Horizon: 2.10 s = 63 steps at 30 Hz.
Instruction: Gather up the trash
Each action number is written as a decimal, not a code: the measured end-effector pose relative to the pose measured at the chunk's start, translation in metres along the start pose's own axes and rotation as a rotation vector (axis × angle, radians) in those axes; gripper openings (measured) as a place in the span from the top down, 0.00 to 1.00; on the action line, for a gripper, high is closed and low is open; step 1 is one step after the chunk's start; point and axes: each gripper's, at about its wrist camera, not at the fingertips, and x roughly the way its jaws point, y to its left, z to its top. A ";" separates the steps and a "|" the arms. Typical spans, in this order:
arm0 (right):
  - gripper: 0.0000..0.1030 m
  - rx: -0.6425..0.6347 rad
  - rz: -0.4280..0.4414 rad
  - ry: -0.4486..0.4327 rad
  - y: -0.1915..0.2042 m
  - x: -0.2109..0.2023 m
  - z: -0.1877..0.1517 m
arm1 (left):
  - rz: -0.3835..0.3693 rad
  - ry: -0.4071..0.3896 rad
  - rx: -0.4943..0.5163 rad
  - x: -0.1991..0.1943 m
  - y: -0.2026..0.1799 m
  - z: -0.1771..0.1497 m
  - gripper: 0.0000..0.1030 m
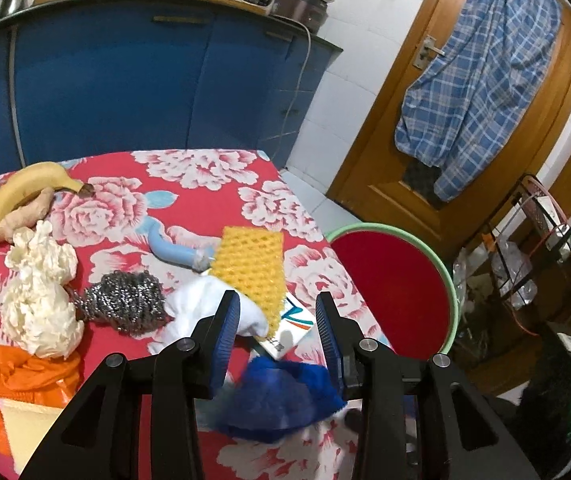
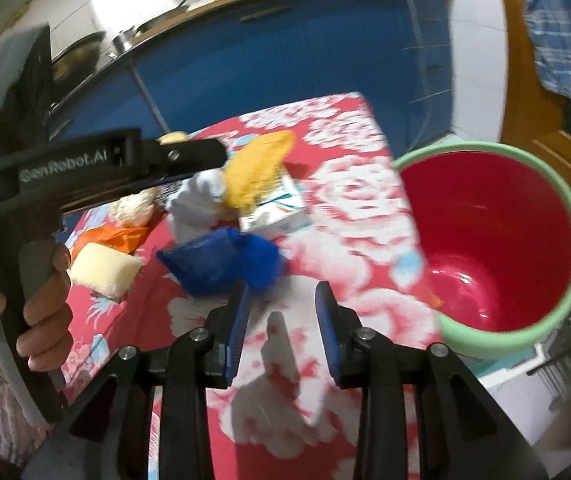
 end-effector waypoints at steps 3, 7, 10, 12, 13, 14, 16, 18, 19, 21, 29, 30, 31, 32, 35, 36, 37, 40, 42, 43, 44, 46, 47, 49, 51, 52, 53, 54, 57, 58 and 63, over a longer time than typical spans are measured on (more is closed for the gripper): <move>0.65 -0.016 0.029 0.018 0.009 0.015 0.006 | 0.005 -0.014 -0.011 -0.007 0.005 0.001 0.61; 0.62 -0.006 0.042 0.031 0.011 0.023 0.010 | 0.045 -0.027 -0.014 -0.018 0.014 0.001 0.61; 0.56 0.026 0.058 0.034 0.007 0.023 0.010 | 0.081 -0.039 -0.027 -0.025 0.025 0.000 0.60; 0.52 0.039 0.042 0.037 0.007 0.025 0.010 | 0.088 -0.041 -0.045 -0.028 0.032 -0.001 0.60; 0.51 0.055 0.037 0.041 0.005 0.026 0.011 | 0.091 -0.042 -0.052 -0.029 0.035 -0.001 0.60; 0.51 0.086 0.050 0.050 0.001 0.028 0.011 | 0.093 -0.044 -0.059 -0.031 0.038 -0.002 0.60; 0.51 0.146 0.106 0.058 -0.006 0.029 0.011 | 0.103 -0.049 -0.068 -0.035 0.042 -0.004 0.60; 0.51 0.198 0.135 0.063 -0.012 0.030 0.011 | 0.112 -0.049 -0.075 -0.038 0.047 -0.006 0.60; 0.51 0.213 0.132 0.062 -0.013 0.031 0.011 | 0.117 -0.048 -0.078 -0.038 0.049 -0.007 0.60; 0.52 0.235 0.134 0.067 -0.016 0.034 0.011 | 0.126 -0.043 -0.087 -0.037 0.053 -0.007 0.60; 0.93 0.142 0.019 -0.030 -0.005 0.011 0.018 | 0.144 -0.009 -0.076 -0.026 0.054 -0.006 0.54; 0.93 0.120 -0.005 -0.057 -0.003 0.003 0.021 | 0.144 -0.005 -0.071 -0.024 0.053 -0.006 0.53; 0.93 0.104 -0.025 -0.076 -0.003 -0.004 0.023 | 0.142 0.002 -0.063 -0.021 0.050 -0.006 0.53; 0.93 0.084 -0.052 -0.102 -0.002 -0.012 0.025 | 0.141 0.007 -0.058 -0.019 0.049 -0.006 0.53; 0.93 0.027 -0.149 -0.159 -0.006 -0.034 0.033 | 0.144 0.024 -0.027 -0.012 0.040 -0.007 0.53; 0.93 0.017 -0.181 -0.172 -0.008 -0.040 0.035 | 0.147 0.029 -0.012 -0.009 0.037 -0.007 0.53; 0.93 0.012 -0.206 -0.183 -0.013 -0.045 0.038 | 0.147 0.034 -0.001 -0.007 0.034 -0.008 0.53; 0.93 0.021 -0.265 -0.203 -0.029 -0.055 0.041 | 0.143 0.055 0.024 0.001 0.028 -0.010 0.53; 0.93 0.033 -0.294 -0.206 -0.040 -0.059 0.042 | 0.142 0.067 0.033 0.006 0.025 -0.011 0.53; 0.93 0.036 -0.300 -0.207 -0.044 -0.061 0.041 | 0.144 0.074 0.039 0.008 0.023 -0.012 0.53; 0.93 0.036 -0.306 -0.210 -0.047 -0.063 0.041 | 0.150 0.082 0.047 0.012 0.022 -0.013 0.53; 0.93 0.032 -0.321 -0.218 -0.052 -0.067 0.041 | 0.158 0.090 0.054 0.016 0.021 -0.013 0.53; 0.93 0.029 -0.326 -0.221 -0.053 -0.067 0.041 | 0.162 0.095 0.055 0.018 0.021 -0.014 0.53; 0.93 0.022 -0.328 -0.228 -0.054 -0.070 0.042 | 0.163 0.111 0.048 0.024 0.021 -0.015 0.53; 0.93 0.007 -0.306 -0.232 -0.053 -0.073 0.043 | 0.159 0.122 0.047 0.028 0.022 -0.016 0.53; 0.93 -0.003 -0.296 -0.233 -0.050 -0.073 0.043 | 0.160 0.129 0.048 0.030 0.022 -0.018 0.53; 0.93 -0.015 -0.284 -0.233 -0.047 -0.073 0.043 | 0.158 0.129 0.048 0.031 0.021 -0.019 0.53; 0.93 -0.034 -0.269 -0.232 -0.041 -0.072 0.043 | 0.157 0.130 0.048 0.031 0.021 -0.020 0.53; 0.93 -0.064 -0.223 -0.221 -0.028 -0.069 0.042 | 0.155 0.126 0.042 0.027 0.020 -0.021 0.53; 0.93 -0.069 -0.206 -0.218 -0.024 -0.068 0.042 | 0.152 0.119 0.041 0.023 0.019 -0.021 0.53; 0.93 -0.127 -0.111 -0.206 0.002 -0.066 0.037 | 0.147 0.072 0.009 0.002 0.023 -0.017 0.53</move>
